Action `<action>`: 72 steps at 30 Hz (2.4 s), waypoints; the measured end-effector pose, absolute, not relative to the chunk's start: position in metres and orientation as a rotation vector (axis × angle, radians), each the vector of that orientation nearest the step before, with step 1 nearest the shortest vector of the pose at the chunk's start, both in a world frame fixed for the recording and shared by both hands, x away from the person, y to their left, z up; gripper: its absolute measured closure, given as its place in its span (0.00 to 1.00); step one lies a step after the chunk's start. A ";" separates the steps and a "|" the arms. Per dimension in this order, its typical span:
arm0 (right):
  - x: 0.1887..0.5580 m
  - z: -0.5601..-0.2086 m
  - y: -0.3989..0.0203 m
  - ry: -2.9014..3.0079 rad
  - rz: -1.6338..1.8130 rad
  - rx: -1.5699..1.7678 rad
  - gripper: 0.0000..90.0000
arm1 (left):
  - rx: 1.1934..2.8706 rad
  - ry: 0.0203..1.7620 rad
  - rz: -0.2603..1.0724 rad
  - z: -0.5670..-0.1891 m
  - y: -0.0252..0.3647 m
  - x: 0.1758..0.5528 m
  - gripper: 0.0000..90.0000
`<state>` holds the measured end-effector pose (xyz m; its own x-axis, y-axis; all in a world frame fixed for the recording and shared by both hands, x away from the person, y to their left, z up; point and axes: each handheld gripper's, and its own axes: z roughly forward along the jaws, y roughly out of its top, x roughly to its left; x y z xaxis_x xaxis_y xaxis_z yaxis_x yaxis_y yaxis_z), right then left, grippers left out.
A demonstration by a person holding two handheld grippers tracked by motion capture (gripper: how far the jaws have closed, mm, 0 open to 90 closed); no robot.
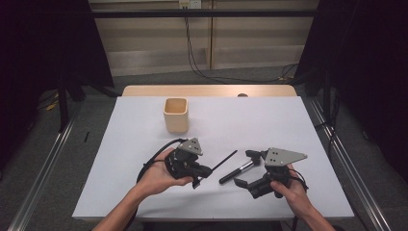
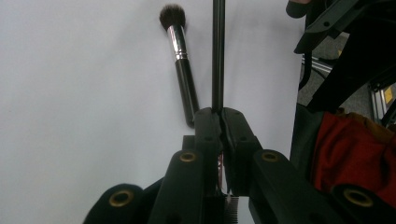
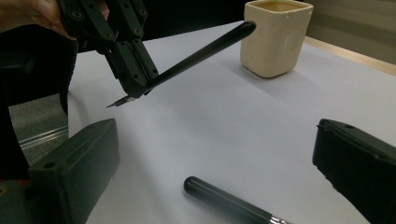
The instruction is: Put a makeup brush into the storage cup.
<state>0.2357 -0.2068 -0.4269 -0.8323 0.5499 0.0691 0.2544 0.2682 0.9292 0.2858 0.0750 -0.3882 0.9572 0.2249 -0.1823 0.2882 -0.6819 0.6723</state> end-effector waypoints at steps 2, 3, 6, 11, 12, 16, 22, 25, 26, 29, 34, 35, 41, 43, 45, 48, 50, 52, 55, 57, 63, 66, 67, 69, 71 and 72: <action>0.238 -0.424 -0.205 2.314 1.567 0.738 0.00 | 2.365 0.356 -0.104 -0.388 0.074 0.286 0.95; 0.238 -0.424 -0.204 2.330 1.559 0.733 0.00 | 2.374 0.351 -0.102 -0.388 0.074 0.286 0.96; 0.240 -0.423 -0.203 2.364 1.541 0.729 0.00 | 2.391 0.358 -0.102 -0.388 0.074 0.286 0.95; 0.243 -0.422 -0.200 2.421 1.512 0.727 0.02 | 2.437 0.361 -0.100 -0.387 0.075 0.289 0.95; 0.244 -0.422 -0.199 2.429 1.507 0.725 0.02 | 2.443 0.358 -0.100 -0.386 0.076 0.289 0.95; 0.246 -0.422 -0.198 2.473 1.482 0.734 0.02 | 2.459 0.345 -0.100 -0.384 0.078 0.289 0.95; 0.251 -0.420 -0.194 2.543 1.472 0.716 0.02 | 2.485 0.339 -0.068 -0.382 0.081 0.290 0.95; 0.252 -0.418 -0.191 2.570 1.454 0.694 0.02 | 2.505 0.341 -0.068 -0.382 0.081 0.290 0.95; 0.253 -0.417 -0.190 2.582 1.451 0.686 0.02 | 2.508 0.340 -0.070 -0.382 0.081 0.291 0.95; 0.256 -0.417 -0.187 2.621 1.434 0.677 0.02 | 2.527 0.339 -0.081 -0.384 0.080 0.291 0.95; 0.260 -0.418 -0.184 2.674 1.387 0.649 0.02 | 2.569 0.318 -0.081 -0.385 0.078 0.291 0.95; 0.261 -0.417 -0.183 2.677 1.371 0.639 0.02 | 2.574 0.317 -0.080 -0.385 0.078 0.291 0.95; 0.267 -0.410 -0.181 2.697 1.346 0.601 0.02 | 2.610 0.300 -0.090 -0.385 0.077 0.292 0.95; 0.268 -0.409 -0.179 2.716 1.331 0.584 0.02 | 2.622 0.295 -0.092 -0.386 0.076 0.292 0.95; 0.269 -0.408 -0.176 2.738 1.314 0.567 0.02 | 2.629 0.295 -0.093 -0.387 0.075 0.292 0.95; 0.272 -0.410 -0.171 2.790 1.279 0.536 0.02 | 2.637 0.289 -0.102 -0.387 0.075 0.292 0.95; 0.273 -0.409 -0.167 2.817 1.245 0.511 0.02 | 2.648 0.280 -0.108 -0.388 0.074 0.291 0.95; 0.275 -0.407 -0.165 2.833 1.227 0.495 0.03 | 2.658 0.275 -0.111 -0.389 0.073 0.290 0.95; 0.279 -0.403 -0.164 2.855 1.205 0.477 0.05 | 2.663 0.277 -0.114 -0.390 0.073 0.290 0.95; 0.281 -0.400 -0.162 2.867 1.195 0.462 0.05 | 2.666 0.277 -0.116 -0.390 0.072 0.290 0.95; 0.284 -0.399 -0.152 2.926 1.130 0.418 0.07 | 2.686 0.274 -0.118 -0.390 0.073 0.290 0.95; 0.285 -0.399 -0.147 2.953 1.088 0.394 0.07 | 2.700 0.266 -0.116 -0.391 0.073 0.291 0.95; 0.286 -0.400 -0.145 2.960 1.080 0.385 0.07 | 2.698 0.273 -0.116 -0.391 0.073 0.291 0.95; 0.287 -0.400 -0.141 2.974 1.056 0.370 0.07 | 2.708 0.278 -0.124 -0.391 0.072 0.290 0.95; 0.289 -0.399 -0.138 2.987 1.023 0.365 0.07 | 2.722 0.264 -0.117 -0.391 0.072 0.291 0.95; 0.290 -0.398 -0.136 2.996 1.012 0.368 0.07 | 2.723 0.265 -0.121 -0.391 0.072 0.291 0.95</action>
<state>0.2903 -0.1361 -0.3982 -0.9724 0.2042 0.1128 0.2308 0.7712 0.5933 0.2906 0.0719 -0.3914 0.9783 0.1672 -0.1220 0.2018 -0.9018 0.3821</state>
